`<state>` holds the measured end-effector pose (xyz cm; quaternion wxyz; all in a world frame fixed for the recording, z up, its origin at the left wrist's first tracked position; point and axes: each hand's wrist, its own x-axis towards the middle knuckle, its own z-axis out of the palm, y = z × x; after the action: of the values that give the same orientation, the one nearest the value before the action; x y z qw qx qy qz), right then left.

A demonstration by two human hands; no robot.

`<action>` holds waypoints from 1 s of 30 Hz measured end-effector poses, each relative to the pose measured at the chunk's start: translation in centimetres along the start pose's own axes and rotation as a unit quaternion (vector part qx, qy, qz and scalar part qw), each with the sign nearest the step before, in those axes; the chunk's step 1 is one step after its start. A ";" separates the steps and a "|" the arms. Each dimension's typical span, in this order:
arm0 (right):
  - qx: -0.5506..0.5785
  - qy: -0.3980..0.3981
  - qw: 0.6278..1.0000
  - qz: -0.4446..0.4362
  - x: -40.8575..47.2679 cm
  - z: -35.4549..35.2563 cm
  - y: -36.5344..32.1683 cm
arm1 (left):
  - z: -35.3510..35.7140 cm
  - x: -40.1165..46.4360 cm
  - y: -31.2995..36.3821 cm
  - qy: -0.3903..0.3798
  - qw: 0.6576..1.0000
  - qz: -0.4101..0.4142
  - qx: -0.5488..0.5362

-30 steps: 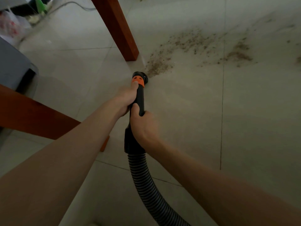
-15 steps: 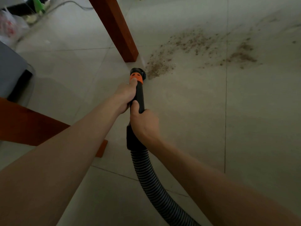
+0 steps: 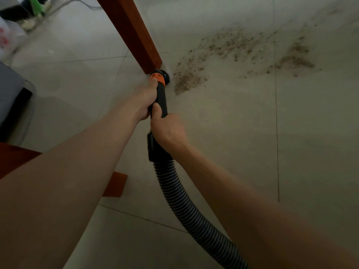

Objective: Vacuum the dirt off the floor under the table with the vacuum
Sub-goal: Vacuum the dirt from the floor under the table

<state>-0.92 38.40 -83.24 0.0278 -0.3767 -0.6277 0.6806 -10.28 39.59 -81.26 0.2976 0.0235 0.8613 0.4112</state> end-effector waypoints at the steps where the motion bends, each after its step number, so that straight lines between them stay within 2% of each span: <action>1: 0.002 -0.006 1.000 0.000 0.2 0.0 -0.1 | -0.1 0.1 0.0 0.002 1.000 -0.002 0.000; 14: -0.026 -0.072 0.997 0.004 -3.4 1.8 0.9 | -3.3 -1.3 -4.1 0.059 0.998 -0.033 -0.011; 21: -0.019 -0.055 0.998 0.019 -4.3 0.8 0.5 | -2.6 -2.2 -3.5 0.034 0.998 -0.049 -0.013; 30: -0.010 -0.018 0.999 0.034 -6.4 -0.1 1.8 | -0.9 -3.8 -4.4 0.009 0.999 -0.031 0.009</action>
<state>4.49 34.80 -81.79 -0.0104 -0.3855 -0.6221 0.6814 -6.73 34.96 -82.05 0.3019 -0.0039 0.8680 0.3942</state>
